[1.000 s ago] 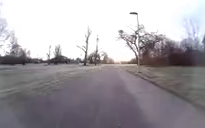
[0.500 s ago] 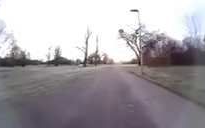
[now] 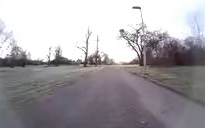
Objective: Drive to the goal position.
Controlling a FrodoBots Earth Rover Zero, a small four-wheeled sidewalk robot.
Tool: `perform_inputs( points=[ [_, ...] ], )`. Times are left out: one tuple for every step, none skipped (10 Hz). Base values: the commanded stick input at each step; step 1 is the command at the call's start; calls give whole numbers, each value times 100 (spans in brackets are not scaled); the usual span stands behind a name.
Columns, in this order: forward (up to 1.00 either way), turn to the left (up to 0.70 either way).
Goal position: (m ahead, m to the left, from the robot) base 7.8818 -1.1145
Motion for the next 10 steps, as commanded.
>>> perform_inputs(
  points=[
    [100, 0],
    [100, 0],
    [100, 0],
    [100, 0],
    [100, 0],
    [100, 0],
    [100, 0],
    [100, -1],
    [100, -3],
    [100, -12]
  ],
)
